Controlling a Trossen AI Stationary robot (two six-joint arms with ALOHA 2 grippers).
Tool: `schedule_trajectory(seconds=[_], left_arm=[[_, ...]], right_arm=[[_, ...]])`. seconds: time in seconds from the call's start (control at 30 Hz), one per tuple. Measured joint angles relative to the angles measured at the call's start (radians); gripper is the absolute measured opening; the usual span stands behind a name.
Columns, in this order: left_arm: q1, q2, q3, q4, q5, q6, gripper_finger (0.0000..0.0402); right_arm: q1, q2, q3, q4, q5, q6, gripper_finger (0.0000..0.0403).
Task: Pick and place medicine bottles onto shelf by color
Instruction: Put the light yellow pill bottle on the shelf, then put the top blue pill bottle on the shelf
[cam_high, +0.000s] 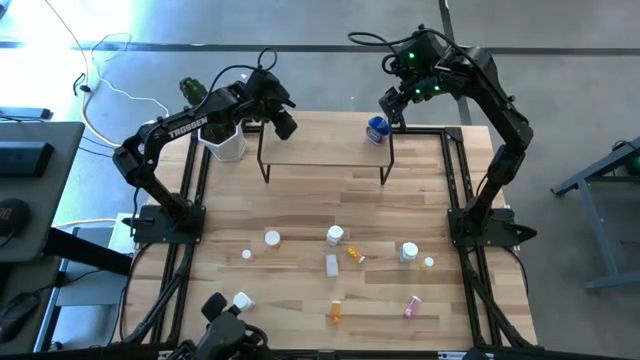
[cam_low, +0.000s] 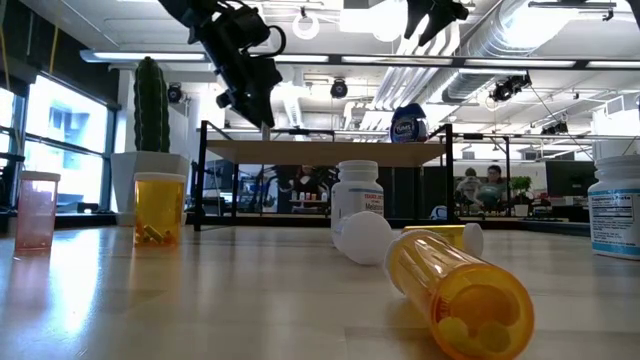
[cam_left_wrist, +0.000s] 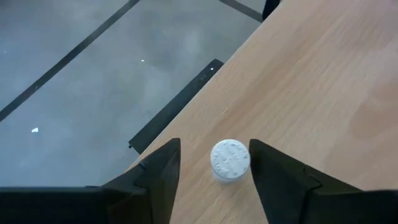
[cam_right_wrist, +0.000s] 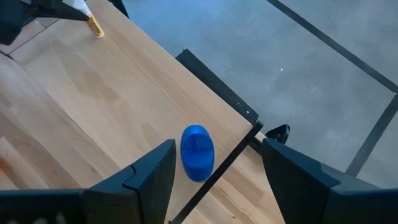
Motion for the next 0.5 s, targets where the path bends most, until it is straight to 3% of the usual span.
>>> schedule_trajectory(seconds=[0.5], left_arm=[[0.004,-0.101,0.016,-0.016,-0.032,0.0,0.0184]], right_arm=[[0.0,0.0,0.0,0.0,0.0,0.0,0.0229]])
